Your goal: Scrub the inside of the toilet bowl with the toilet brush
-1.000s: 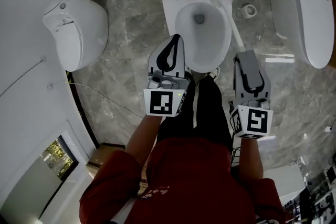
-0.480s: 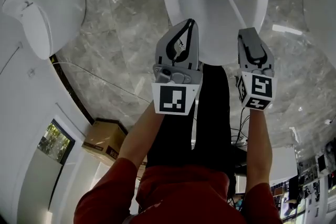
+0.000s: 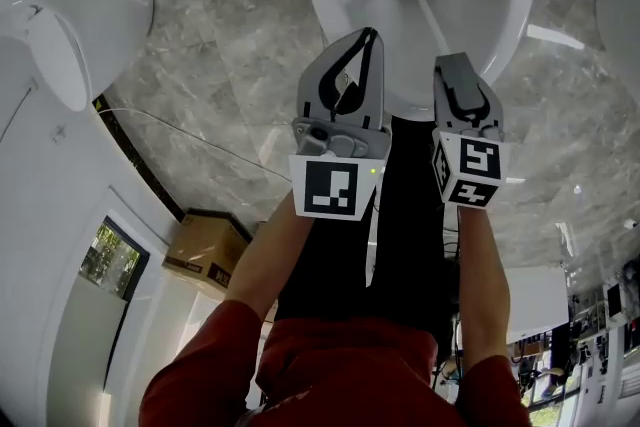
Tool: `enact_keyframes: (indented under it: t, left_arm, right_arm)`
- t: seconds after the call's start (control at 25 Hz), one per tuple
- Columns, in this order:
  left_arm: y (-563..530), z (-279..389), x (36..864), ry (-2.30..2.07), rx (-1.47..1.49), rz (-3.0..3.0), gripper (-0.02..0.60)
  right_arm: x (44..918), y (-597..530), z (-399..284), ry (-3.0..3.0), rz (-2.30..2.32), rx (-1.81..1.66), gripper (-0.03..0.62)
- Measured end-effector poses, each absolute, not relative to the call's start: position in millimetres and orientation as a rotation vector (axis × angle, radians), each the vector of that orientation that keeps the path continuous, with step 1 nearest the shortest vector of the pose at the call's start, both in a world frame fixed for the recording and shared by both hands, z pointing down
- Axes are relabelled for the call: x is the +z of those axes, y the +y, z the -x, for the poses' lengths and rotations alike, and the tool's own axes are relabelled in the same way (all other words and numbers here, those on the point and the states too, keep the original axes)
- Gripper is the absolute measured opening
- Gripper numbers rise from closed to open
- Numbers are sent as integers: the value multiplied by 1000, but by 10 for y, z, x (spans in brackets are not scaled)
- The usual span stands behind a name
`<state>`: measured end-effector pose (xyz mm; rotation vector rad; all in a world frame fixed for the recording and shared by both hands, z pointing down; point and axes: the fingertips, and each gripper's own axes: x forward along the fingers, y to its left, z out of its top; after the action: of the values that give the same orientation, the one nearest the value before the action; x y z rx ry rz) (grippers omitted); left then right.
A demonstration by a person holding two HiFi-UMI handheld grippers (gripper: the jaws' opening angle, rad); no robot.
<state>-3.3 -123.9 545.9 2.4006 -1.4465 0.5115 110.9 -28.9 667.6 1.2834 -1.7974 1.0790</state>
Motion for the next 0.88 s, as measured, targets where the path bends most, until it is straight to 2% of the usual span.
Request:
enact_keyframes:
  t: [0.16,0.32,0.6,0.88]
  left_arm:
    - [-1304,50,5389,-1455,511,-2403,0]
    - [-1381,91,5332,-1477,501,-2405,-2]
    - [-1386,56,5295,-1466,495,-2409,-1]
    - [-1354,35,5315,-1449,504,-2418,0]
  right_arm:
    - [6443,-423,-750,-1887,-1342,1248,150]
    - [6363,-833,-541,-1986,-1313,1117,150]
    - [6417,-1502,-1125,-1952,-1262,834,150]
    - [6426,-1178,-1719,-1805,-1079,617,149]
